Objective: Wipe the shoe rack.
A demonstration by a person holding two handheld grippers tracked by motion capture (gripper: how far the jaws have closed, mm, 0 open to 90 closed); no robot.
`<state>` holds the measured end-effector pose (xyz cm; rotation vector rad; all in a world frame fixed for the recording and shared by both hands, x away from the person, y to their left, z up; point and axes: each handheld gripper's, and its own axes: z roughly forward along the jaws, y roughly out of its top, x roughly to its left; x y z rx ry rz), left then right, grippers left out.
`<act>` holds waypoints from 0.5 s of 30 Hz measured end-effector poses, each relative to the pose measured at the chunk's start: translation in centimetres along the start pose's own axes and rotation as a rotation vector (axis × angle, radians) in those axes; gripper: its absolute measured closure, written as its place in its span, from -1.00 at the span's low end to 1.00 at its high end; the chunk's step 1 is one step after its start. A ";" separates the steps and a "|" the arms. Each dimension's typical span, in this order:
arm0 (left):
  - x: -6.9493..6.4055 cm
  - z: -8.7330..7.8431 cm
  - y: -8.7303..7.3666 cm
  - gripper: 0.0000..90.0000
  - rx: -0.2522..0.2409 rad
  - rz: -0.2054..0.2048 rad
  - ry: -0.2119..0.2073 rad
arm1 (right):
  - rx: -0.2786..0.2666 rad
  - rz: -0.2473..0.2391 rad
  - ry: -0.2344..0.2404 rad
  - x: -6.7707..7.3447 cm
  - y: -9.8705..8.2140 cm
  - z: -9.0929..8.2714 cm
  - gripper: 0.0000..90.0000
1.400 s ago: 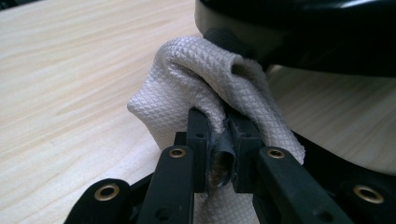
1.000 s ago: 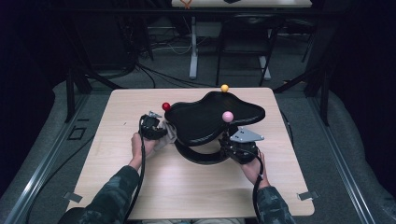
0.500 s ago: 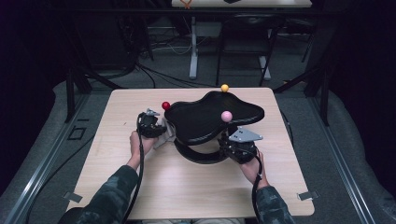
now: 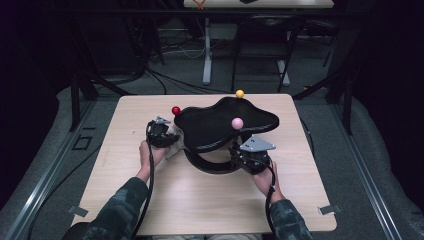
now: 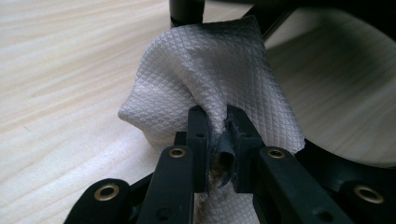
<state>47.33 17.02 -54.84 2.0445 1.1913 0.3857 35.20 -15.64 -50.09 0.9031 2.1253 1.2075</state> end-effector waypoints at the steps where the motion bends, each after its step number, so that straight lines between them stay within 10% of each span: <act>1: 0.1 0.2 -0.2 0.80 0.001 -0.011 -0.001 | -0.003 0.001 -0.004 0.1 0.0 0.1 0.66; 6: 0.4 0.6 -0.7 0.80 -0.009 -0.064 -0.015 | -0.004 0.007 -0.007 0.6 0.2 0.4 0.66; 15: -0.5 0.4 -1.5 0.80 0.001 -0.042 -0.045 | -0.021 0.011 -0.027 1.3 0.3 0.9 0.66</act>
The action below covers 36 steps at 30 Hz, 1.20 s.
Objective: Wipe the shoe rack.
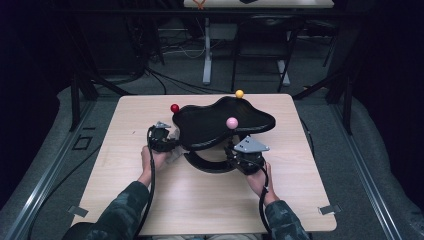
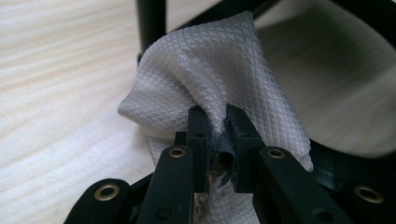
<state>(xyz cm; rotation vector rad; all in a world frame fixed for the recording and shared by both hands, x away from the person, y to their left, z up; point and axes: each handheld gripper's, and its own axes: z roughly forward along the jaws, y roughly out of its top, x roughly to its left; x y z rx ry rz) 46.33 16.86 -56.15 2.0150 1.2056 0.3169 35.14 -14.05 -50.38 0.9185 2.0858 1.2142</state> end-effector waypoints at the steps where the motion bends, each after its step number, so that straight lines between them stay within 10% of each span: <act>1: -0.2 0.0 -0.1 0.80 -0.005 -0.004 0.000 | 0.000 -0.001 0.000 0.0 0.0 0.0 0.66; 36: -4.1 -2.0 -4.0 0.80 -0.059 0.042 0.056 | 0.010 -0.009 -0.009 0.9 0.6 0.8 0.66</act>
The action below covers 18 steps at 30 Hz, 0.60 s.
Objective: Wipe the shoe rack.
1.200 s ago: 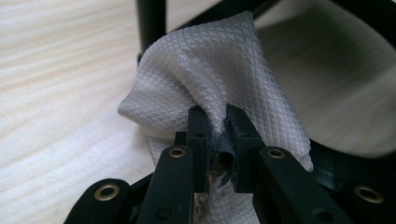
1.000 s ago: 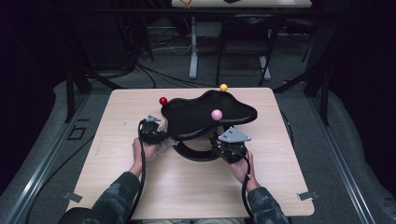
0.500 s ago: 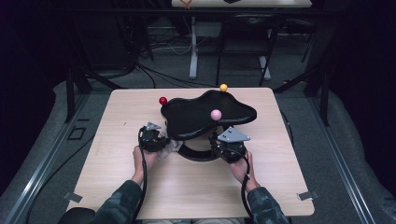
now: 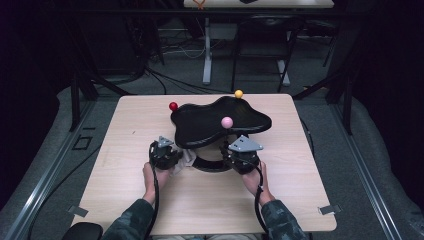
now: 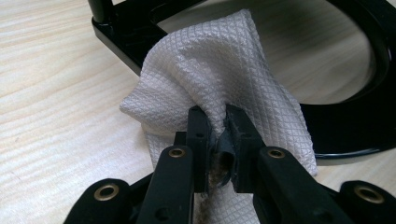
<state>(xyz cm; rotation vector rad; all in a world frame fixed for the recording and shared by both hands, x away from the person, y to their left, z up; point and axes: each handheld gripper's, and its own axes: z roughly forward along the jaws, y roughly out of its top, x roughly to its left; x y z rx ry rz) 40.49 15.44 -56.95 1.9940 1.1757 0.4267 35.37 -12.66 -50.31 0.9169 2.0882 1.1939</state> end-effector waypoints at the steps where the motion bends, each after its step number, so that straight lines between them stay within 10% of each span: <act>1: -0.2 0.0 -0.1 0.80 -0.009 -0.005 0.007 | 0.005 -0.001 -0.007 0.0 0.0 0.0 0.66; 18: -3.8 -0.2 -1.3 0.80 -0.039 0.014 0.002 | 0.000 0.011 0.001 0.1 0.1 0.1 0.66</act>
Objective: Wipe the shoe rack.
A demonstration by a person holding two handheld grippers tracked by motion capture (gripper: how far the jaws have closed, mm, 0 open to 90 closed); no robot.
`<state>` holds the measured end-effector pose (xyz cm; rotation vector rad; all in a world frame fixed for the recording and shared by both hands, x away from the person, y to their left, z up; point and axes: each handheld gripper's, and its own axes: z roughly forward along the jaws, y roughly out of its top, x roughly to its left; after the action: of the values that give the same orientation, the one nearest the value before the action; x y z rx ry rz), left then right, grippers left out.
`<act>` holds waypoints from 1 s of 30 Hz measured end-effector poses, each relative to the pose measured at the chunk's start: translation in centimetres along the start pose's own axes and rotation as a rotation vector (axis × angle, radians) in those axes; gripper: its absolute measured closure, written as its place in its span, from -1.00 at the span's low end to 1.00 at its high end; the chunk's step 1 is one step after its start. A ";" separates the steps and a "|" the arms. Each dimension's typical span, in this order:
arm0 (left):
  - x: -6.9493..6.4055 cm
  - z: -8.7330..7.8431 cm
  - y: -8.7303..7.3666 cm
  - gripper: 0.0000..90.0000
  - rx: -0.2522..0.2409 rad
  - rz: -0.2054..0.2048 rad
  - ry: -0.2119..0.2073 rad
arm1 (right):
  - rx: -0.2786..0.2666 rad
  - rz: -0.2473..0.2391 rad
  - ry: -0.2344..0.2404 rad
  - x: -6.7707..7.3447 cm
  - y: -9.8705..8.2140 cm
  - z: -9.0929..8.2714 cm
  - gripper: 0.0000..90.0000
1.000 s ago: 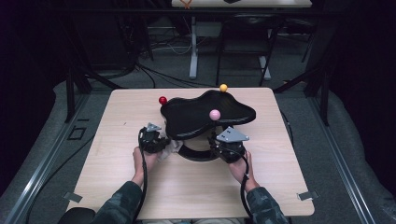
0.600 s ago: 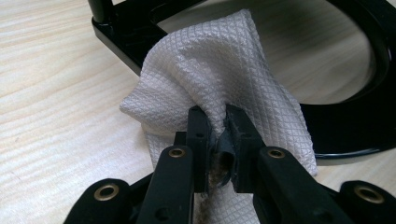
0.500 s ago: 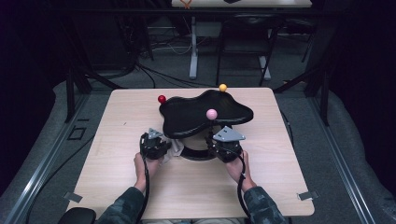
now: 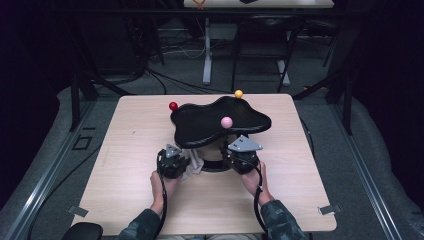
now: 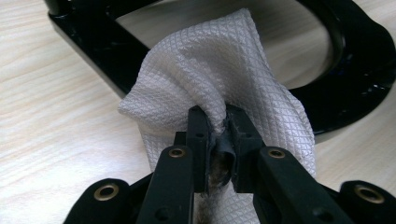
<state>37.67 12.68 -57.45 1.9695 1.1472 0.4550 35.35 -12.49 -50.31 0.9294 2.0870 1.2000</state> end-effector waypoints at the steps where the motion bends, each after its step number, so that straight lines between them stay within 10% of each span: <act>1: -0.3 0.0 0.0 0.80 -0.005 0.003 0.004 | 0.000 0.000 0.001 0.0 0.0 0.0 0.66; 30: -7.5 1.2 0.2 0.79 -0.061 0.058 -0.037 | 0.004 -0.003 -0.007 0.1 0.1 0.0 0.66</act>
<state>34.62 5.77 -57.39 1.9538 1.0437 0.4760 35.32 -12.43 -50.26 0.9301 2.0854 1.1903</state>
